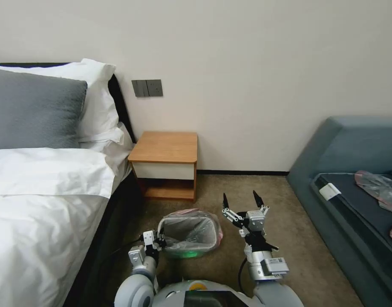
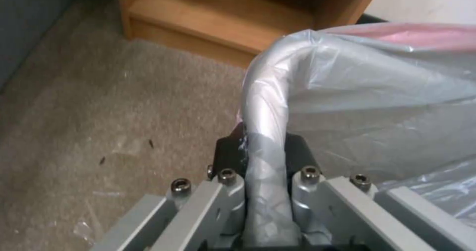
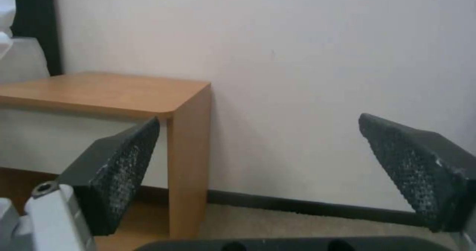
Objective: Pick up the garbage bag from the table and place it over the trash can.
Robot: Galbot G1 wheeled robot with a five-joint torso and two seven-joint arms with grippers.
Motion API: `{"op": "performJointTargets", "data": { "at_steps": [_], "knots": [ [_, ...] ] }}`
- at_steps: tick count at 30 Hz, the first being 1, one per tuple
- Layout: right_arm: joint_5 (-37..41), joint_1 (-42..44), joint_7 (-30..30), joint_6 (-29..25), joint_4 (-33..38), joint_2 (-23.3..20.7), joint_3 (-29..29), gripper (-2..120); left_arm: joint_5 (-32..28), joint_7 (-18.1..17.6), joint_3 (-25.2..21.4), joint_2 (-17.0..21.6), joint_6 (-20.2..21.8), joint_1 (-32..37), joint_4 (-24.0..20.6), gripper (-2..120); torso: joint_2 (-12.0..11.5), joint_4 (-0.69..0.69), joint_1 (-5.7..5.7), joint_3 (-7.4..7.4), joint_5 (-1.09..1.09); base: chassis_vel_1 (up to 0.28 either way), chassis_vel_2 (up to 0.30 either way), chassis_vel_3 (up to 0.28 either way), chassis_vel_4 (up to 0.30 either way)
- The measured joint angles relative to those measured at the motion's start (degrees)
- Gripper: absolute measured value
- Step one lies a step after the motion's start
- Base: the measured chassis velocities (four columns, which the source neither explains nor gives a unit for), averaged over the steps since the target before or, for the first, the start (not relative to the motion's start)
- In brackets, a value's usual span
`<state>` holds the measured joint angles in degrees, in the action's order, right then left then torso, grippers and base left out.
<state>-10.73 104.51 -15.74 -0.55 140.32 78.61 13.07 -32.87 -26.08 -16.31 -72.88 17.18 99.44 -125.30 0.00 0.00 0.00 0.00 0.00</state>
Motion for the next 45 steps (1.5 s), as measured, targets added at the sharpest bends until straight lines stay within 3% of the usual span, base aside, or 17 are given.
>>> {"op": "performJointTargets", "data": {
  "at_steps": [8,17,20,31,34,36,40,42,45],
  "knots": [
    [-0.08,0.08,-0.07,-0.05,-0.39,0.21,-0.34,100,-1.26,-0.3,-0.22,-0.52,0.91,-0.91,1.64,5,0.0,0.0,0.0,0.0,0.0,0.0,0.0,0.0,0.0],
    [0.1,0.41,-0.14,0.0,-0.57,0.13,-0.54,100,-0.6,-0.38,-0.6,-0.74,1.57,-1.58,2.91,33,0.01,0.01,0.0,0.0,0.01,0.0,0.0,0.0,0.0],
    [0.43,0.51,-0.25,0.12,-0.4,-0.2,-0.52,100,0.04,-0.11,-1.08,-0.55,1.62,-1.51,2.66,49,0.0,-0.01,0.0,0.0,-0.03,0.0,0.0,0.0,0.0],
    [1.65,-0.07,-0.49,0.77,-0.07,-1.19,-0.47,100,5.97,2.63,-2.98,0.26,-0.22,-0.11,0.88,85,0.0,0.0,0.0,0.0,0.0,0.0,0.0,0.0,0.0],
    [1.84,-0.11,-0.77,0.79,0.05,-1.37,-0.47,100,8.68,3.78,-4.06,0.34,-3.17,0.65,0.08,98,0.0,0.0,0.0,0.0,-0.01,0.0,0.0,0.0,0.0],
    [2.01,-0.11,-0.92,0.78,0.08,-1.46,-0.44,100,9.89,4.4,-4.61,0.32,-4.69,0.96,-0.31,99,0.0,0.0,0.0,0.0,-0.01,0.0,0.0,0.0,0.0],
    [5.07,-0.34,-1.24,0.8,-0.38,-2.2,0.92,100,15.51,6.96,-7.5,0.27,-13.09,1.94,-2.25,100,0.0,0.0,0.0,0.0,0.0,0.0,0.0,0.0,0.0],
    [5.89,-0.51,-1.24,0.77,-0.64,-2.38,1.37,100,16.47,7.44,-7.93,0.29,-14.62,1.97,-2.41,100,0.0,0.0,0.0,0.0,0.01,0.0,0.0,0.0,0.0],
    [10.37,-1.39,0.92,-1.99,-3.41,-2.85,6.43,100,22.45,10.75,-9.04,0.22,-23.49,2.17,-2.83,100,0.0,0.0,0.0,0.0,0.0,0.0,0.0,0.0,0.0]
  ]
}}
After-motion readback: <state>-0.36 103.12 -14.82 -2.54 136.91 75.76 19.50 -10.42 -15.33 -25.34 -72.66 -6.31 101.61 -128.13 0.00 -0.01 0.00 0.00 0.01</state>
